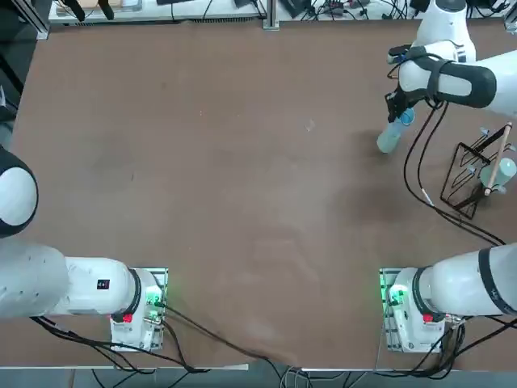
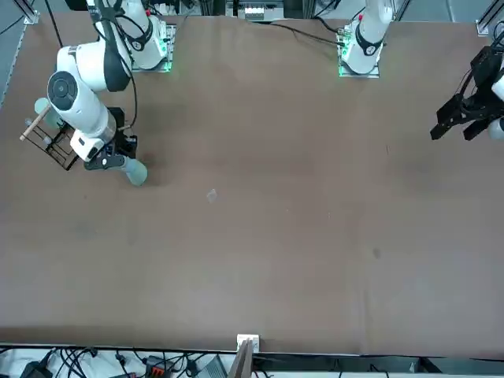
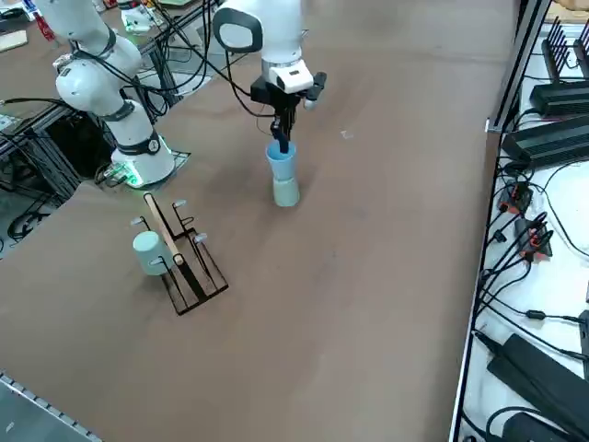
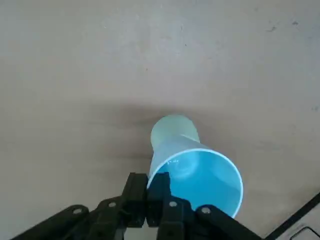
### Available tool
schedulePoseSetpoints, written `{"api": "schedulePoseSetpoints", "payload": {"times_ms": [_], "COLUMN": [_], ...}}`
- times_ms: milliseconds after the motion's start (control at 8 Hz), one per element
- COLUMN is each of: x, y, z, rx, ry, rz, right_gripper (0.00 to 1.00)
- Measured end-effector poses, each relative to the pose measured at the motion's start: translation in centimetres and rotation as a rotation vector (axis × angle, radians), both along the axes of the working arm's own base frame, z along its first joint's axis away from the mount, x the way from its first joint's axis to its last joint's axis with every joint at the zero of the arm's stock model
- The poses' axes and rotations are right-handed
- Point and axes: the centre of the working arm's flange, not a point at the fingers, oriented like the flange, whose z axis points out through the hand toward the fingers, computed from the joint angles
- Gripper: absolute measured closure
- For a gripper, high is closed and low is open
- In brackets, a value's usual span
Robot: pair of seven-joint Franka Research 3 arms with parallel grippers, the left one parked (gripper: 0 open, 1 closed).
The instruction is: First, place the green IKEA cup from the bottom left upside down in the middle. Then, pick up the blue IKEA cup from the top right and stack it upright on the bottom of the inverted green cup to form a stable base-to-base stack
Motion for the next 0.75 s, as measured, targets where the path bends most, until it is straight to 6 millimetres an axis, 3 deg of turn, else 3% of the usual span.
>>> {"api": "schedulePoseSetpoints", "payload": {"times_ms": [750], "x": [0.03], "y": [-0.11], "z": [-0.24], "rx": [-0.007], "ry": [0.003], "rz": [0.005], "right_gripper": [0.95]}}
